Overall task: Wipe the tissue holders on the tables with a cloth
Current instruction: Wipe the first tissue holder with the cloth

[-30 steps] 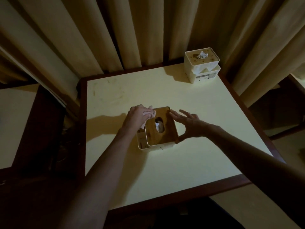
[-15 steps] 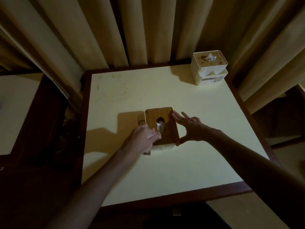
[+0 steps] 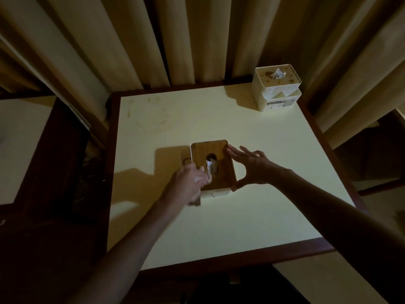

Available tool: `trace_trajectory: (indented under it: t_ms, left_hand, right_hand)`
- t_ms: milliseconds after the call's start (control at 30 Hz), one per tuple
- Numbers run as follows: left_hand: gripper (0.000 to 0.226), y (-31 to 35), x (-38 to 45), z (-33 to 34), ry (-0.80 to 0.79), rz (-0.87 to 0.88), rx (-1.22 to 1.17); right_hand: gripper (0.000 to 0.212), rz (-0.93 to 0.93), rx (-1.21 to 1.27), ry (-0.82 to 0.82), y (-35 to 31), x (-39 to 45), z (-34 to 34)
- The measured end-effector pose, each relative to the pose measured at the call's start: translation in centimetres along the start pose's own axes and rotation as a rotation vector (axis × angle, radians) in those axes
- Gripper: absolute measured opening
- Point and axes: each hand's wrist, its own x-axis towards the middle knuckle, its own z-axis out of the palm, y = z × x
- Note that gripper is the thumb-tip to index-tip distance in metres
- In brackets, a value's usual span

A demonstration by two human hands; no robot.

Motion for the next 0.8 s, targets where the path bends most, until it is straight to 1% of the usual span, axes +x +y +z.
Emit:
trace_trajectory:
  t_ms: [33, 167, 233, 333, 400, 500, 567, 633, 700, 800]
  left_hand:
    - [0.014, 0.6, -1.6, 0.5, 0.014, -0.005, 0.004]
    - [0.018, 2.0, -5.0, 1.6, 0.235, -0.018, -0.023]
    - [0.018, 1.8, -4.9, 2.0, 0.316, -0.050, -0.016]
    - [0.018, 1.6, -3.6, 1.6, 0.372, -0.132, 0.001]
    - [0.017, 1.1, -1.9, 0.9, 0.382, -0.146, 0.025]
    - [0.017, 0.3, 1.0, -0.9, 0.355, -0.135, 0.041]
    - [0.016, 0.6, 2.5, -1.7, 0.304, -0.091, 0.059]
    - [0.016, 1.0, 3.6, -2.1, 0.257, -0.015, 0.088]
    - [0.017, 1.4, 4.5, -2.5, 0.230, 0.032, 0.108]
    - [0.018, 1.3, 5.3, -2.6, 0.219, 0.055, 0.106]
  right_hand:
    - [0.127, -0.005, -0.018, 0.004, 0.0, -0.1, -0.1]
    - [0.127, -0.011, -0.051, 0.034, -0.2, -0.5, -0.1]
    - [0.127, 0.023, -0.054, 0.058, -0.7, -0.9, 0.4]
    - [0.123, 0.081, -0.110, 0.139, -1.2, -2.1, 1.6]
    - [0.113, 0.080, -0.155, 0.196, -1.6, -3.2, 2.2]
    - [0.089, 0.036, -0.154, 0.295, -2.6, -5.4, 3.7]
    - [0.078, 0.023, -0.127, 0.346, -3.8, -6.7, 5.1]
    - [0.071, 0.018, -0.054, 0.350, -4.5, -7.5, 6.1]
    - [0.072, 0.063, 0.074, 0.313, -4.4, -7.2, 5.3]
    - [0.087, 0.132, 0.209, 0.356, -2.3, -5.3, 3.1]
